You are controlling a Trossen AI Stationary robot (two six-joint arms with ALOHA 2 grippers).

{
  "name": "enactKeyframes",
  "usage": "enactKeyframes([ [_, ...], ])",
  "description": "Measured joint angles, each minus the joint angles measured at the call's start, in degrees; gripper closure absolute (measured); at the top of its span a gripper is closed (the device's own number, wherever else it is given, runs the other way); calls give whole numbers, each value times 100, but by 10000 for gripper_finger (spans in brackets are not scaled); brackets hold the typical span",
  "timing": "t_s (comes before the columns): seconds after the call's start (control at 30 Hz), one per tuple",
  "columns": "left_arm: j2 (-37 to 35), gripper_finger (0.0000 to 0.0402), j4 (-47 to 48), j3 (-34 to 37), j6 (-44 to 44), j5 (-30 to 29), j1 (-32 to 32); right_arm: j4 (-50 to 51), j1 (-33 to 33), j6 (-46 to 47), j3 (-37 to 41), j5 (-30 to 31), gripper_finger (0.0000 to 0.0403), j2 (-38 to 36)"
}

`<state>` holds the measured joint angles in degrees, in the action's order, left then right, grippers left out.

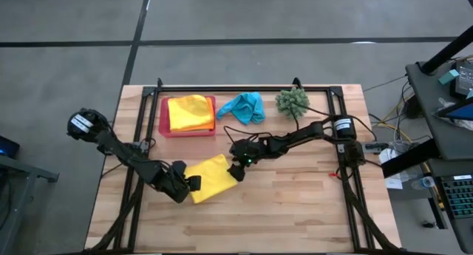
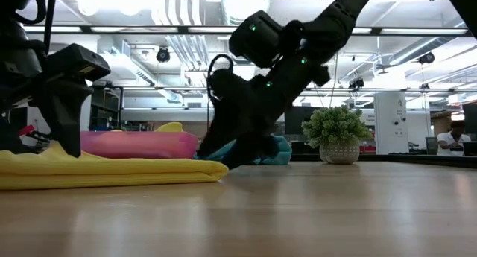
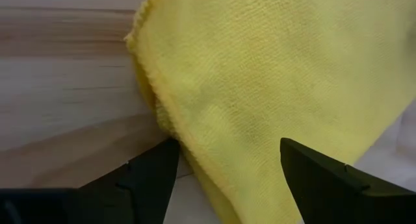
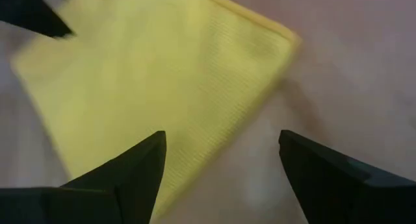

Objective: Fold microfiber towels
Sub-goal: Put the yellow towel into the red bin

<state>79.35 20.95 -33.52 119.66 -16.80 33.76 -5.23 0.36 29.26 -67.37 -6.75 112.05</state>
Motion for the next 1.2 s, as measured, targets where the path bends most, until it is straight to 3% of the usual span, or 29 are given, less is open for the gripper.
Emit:
enactKeyframes([
  [0.17,0,146,-41,49,-8,-17,-2,-706,-9,301,-73,-638,119,313],
  [0.53,12,166,-150,102,-124,-356,4,-890,10,441,-103,-889,146,328],
  [0.93,592,269,-336,52,-300,-574,-17,-1187,13,570,-136,-858,221,337],
  [1.2,669,364,-438,1,-454,-822,-20,-1413,13,520,-122,-816,330,376],
])
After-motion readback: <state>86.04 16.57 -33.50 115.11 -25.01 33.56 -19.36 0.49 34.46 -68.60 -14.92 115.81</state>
